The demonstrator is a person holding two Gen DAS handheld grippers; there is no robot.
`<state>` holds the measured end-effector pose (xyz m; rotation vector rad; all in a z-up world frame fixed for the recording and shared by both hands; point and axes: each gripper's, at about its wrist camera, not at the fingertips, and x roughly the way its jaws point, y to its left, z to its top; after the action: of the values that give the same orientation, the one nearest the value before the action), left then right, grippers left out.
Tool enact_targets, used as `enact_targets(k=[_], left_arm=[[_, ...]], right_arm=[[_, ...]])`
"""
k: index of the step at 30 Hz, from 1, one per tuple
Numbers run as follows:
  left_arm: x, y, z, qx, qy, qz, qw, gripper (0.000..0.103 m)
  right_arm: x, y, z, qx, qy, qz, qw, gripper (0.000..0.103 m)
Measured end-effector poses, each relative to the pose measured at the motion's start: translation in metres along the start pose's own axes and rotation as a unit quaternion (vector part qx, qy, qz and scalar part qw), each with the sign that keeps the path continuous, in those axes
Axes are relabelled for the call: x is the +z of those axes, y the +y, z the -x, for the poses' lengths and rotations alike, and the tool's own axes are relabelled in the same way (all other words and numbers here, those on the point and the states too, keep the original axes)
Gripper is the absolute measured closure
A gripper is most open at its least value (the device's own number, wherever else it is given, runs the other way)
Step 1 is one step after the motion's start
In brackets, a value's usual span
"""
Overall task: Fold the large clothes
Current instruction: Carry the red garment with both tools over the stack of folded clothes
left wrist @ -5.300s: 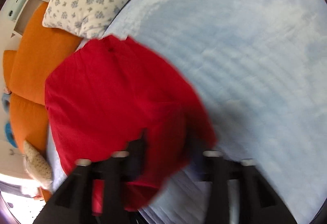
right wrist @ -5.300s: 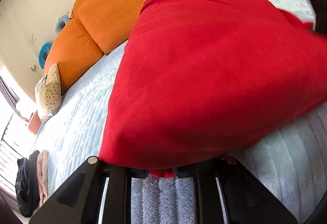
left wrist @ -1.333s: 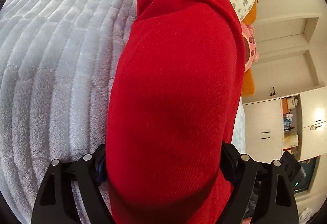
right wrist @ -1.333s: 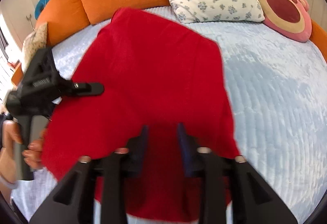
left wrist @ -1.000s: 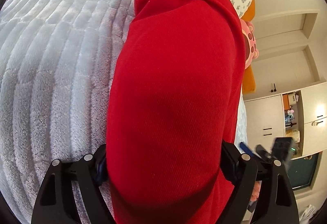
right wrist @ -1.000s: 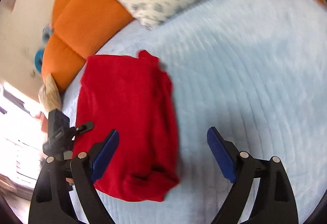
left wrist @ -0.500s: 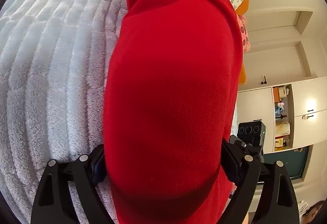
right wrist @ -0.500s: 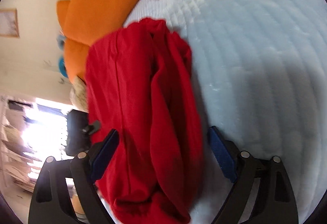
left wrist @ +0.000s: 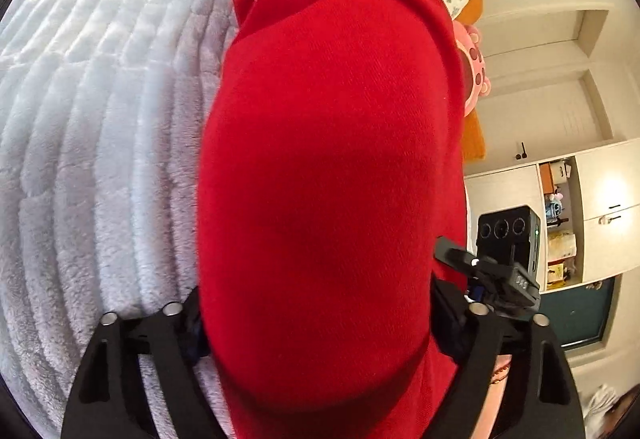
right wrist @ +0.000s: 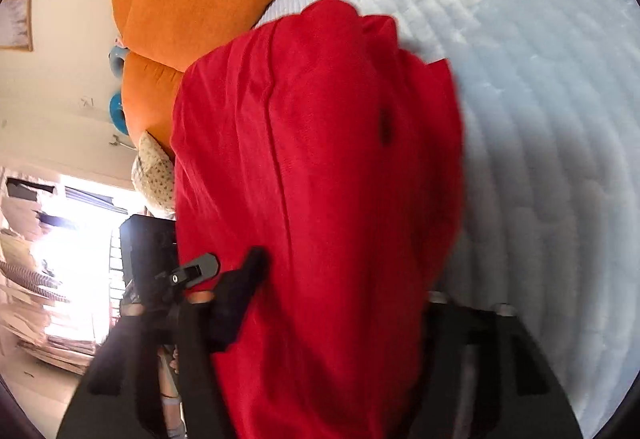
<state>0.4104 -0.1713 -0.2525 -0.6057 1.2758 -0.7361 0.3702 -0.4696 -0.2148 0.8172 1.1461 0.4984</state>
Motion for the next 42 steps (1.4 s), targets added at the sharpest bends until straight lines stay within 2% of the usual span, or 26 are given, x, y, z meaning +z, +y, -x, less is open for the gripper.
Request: enact_targets(k=[2,6,9,14,21,25,29,35,40,42], left_arm=[[-0.003,-0.002,0.000,0.012,-0.013,-0.004,0.9998,0.025],[-0.010,-0.027,0.008,0.063,-0.030,-0.029,0.9971,0.043],[-0.012,-0.042,0.016,0.078,-0.038,-0.039,0.9955,0.049],[-0.023,-0.057,0.047,0.086,-0.048,-0.058,0.9935,0.052],[-0.057,-0.050,0.135,0.117,-0.075,-0.069,0.9879,0.052],[-0.080,-0.040,0.178,0.135,-0.100,-0.058,0.9841,0.052],[-0.108,-0.023,0.231,0.154,-0.124,-0.052,0.9789,0.052],[-0.148,0.005,0.344,0.170,-0.174,-0.032,0.9695,0.052],[-0.191,0.038,0.463,0.203,-0.221,-0.002,0.9538,0.052],[-0.211,0.055,0.511,0.222,-0.241,0.015,0.9447,0.052]], right_arm=[[-0.005,-0.002,0.001,0.003,-0.013,-0.003,1.000,0.060],[-0.006,0.011,0.000,-0.022,-0.026,0.009,0.999,0.069],[-0.010,0.026,0.003,-0.034,-0.033,0.014,0.999,0.075],[-0.024,0.054,0.005,-0.022,-0.038,0.029,0.999,0.078],[-0.052,0.120,-0.011,-0.010,-0.020,0.074,0.997,0.078],[-0.072,0.163,-0.036,-0.008,-0.008,0.099,0.995,0.078],[-0.098,0.212,-0.069,0.001,0.010,0.126,0.992,0.078],[-0.135,0.309,-0.119,0.027,0.032,0.176,0.983,0.078],[-0.177,0.408,-0.184,0.066,0.071,0.219,0.971,0.078],[-0.200,0.448,-0.218,0.082,0.089,0.237,0.964,0.078]])
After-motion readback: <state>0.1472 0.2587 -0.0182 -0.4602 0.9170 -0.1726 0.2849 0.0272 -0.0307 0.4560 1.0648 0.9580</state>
